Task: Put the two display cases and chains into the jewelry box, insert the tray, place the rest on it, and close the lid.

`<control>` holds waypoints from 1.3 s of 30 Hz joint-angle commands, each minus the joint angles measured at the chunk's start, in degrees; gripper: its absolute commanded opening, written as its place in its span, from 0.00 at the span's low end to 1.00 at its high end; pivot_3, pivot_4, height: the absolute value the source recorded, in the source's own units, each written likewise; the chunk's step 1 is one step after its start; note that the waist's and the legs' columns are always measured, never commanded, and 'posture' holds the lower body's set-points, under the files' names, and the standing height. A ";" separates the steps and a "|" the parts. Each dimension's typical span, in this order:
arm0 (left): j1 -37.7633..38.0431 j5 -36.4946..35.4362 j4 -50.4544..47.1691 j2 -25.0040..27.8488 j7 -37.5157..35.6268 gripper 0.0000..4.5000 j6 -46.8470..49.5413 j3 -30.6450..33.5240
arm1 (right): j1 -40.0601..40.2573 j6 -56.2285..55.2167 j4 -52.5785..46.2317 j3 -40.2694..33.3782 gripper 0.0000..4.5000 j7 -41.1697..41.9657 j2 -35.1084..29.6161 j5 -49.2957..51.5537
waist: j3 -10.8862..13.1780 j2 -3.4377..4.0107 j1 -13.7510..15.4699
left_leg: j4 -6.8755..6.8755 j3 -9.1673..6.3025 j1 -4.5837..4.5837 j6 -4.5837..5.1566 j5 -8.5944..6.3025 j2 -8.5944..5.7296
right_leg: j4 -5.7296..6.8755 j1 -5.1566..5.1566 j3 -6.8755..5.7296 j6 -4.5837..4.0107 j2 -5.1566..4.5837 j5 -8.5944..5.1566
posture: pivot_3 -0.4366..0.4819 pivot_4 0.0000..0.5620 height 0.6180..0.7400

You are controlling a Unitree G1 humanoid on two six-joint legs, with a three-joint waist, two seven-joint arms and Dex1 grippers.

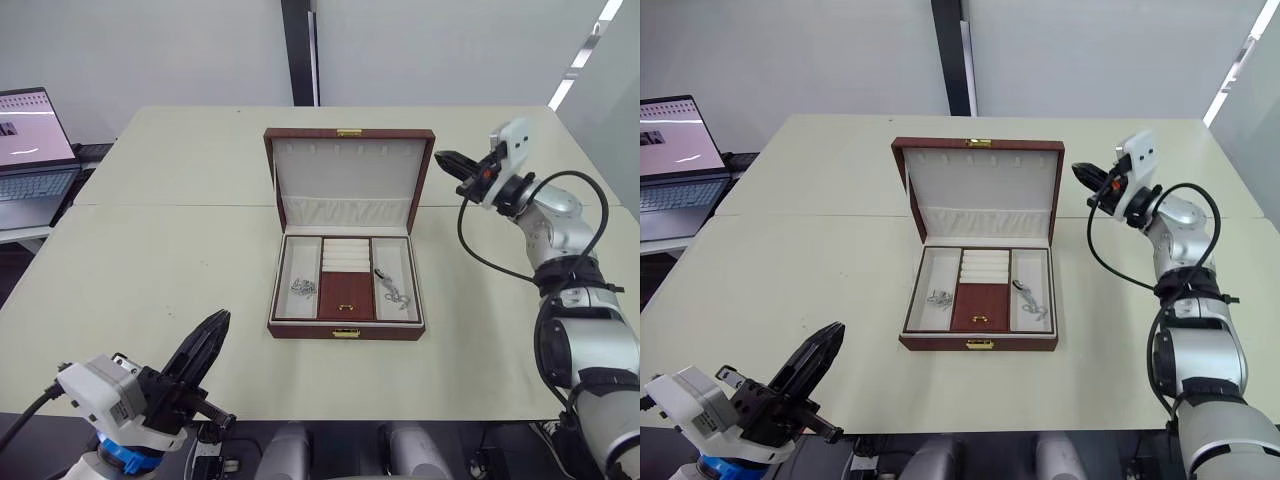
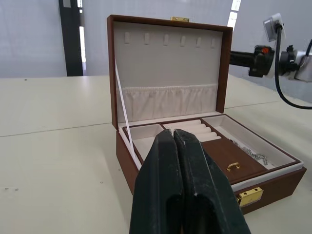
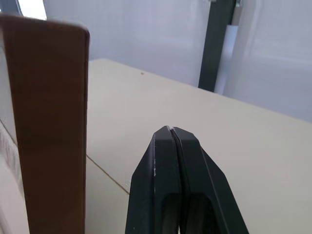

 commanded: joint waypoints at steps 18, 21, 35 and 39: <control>0.90 -0.70 -0.17 0.45 0.32 0.01 -1.46 0.09 | 2.35 13.43 -11.67 0.83 0.00 16.99 -1.62 4.11 | 0.07 0.12 0.06 | -0.01 -0.01 -0.10 0.00 0.00 0.02 | 0.02 -0.12 0.01 -0.01 -0.02 0.00 | 0.48 0.27 1.00; 0.53 -0.81 -0.01 0.56 0.55 0.01 -1.37 0.11 | 6.06 19.41 -20.20 1.57 0.00 19.51 -3.29 6.29 | 0.08 0.13 0.09 | 0.00 -0.02 -0.13 0.01 0.00 0.03 | 0.02 -0.14 0.00 -0.01 -0.04 0.00 | 0.48 0.27 1.00; -1.36 -1.99 0.00 3.03 1.97 0.01 0.47 1.11 | 13.31 18.09 -28.51 0.99 0.00 13.52 -5.52 4.63 | 0.08 0.12 0.18 | 0.00 -0.01 -0.12 0.00 0.00 0.00 | 0.02 -0.13 -0.02 0.00 -0.01 0.00 | 0.48 0.27 1.00; -6.28 -4.87 3.19 5.72 4.86 0.01 3.22 5.16 | 17.42 16.95 -29.44 -1.27 0.00 10.32 -7.04 4.82 | 0.08 0.12 0.48 | 0.01 -0.04 -0.11 0.00 0.00 0.00 | 0.03 -0.13 -0.04 0.00 -0.01 0.00 | 0.48 0.27 1.00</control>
